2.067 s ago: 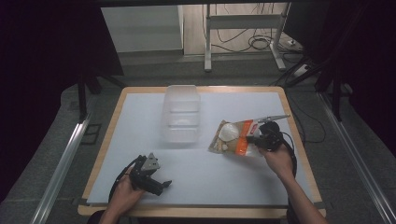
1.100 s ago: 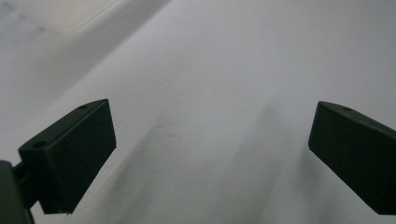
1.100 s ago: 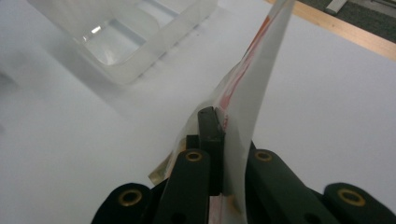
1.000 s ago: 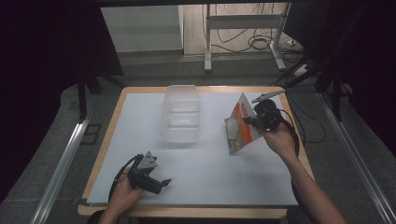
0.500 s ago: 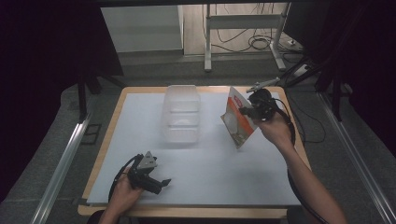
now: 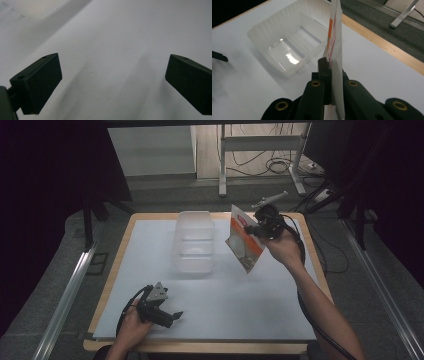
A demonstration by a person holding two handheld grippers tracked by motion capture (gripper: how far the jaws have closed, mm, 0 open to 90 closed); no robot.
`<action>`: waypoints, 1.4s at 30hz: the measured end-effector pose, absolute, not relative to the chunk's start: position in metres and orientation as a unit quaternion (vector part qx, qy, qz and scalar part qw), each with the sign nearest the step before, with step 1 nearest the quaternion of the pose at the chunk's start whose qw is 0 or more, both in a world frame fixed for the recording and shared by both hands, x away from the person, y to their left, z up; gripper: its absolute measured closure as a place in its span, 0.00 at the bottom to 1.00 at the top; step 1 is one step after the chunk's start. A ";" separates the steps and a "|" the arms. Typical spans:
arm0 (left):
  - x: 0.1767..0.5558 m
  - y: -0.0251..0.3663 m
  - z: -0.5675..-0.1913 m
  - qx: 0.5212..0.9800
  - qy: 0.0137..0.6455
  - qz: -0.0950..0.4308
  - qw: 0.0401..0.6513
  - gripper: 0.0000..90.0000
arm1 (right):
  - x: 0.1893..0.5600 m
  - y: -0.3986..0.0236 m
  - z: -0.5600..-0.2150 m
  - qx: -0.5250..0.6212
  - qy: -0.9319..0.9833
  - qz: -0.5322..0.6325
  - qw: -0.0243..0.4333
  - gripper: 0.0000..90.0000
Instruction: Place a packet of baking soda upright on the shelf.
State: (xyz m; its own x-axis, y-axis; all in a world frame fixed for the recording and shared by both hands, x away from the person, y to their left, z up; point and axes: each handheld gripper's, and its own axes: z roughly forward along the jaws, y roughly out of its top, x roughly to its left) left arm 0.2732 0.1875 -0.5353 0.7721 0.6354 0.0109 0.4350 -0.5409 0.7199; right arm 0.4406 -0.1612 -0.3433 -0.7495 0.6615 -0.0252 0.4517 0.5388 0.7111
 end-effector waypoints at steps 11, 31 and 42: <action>0.273 0.188 -0.534 0.865 0.307 0.135 0.373 0.01 | 0.449 -0.131 -0.330 0.300 0.869 0.368 0.141 0.99; 0.273 0.188 -0.535 0.865 0.307 0.134 0.374 0.01 | 0.462 -0.064 -0.328 0.257 0.887 0.366 0.118 0.99; 0.273 0.188 -0.535 0.865 0.307 0.132 0.374 0.01 | 0.465 -0.021 -0.334 0.227 0.898 0.362 0.106 0.99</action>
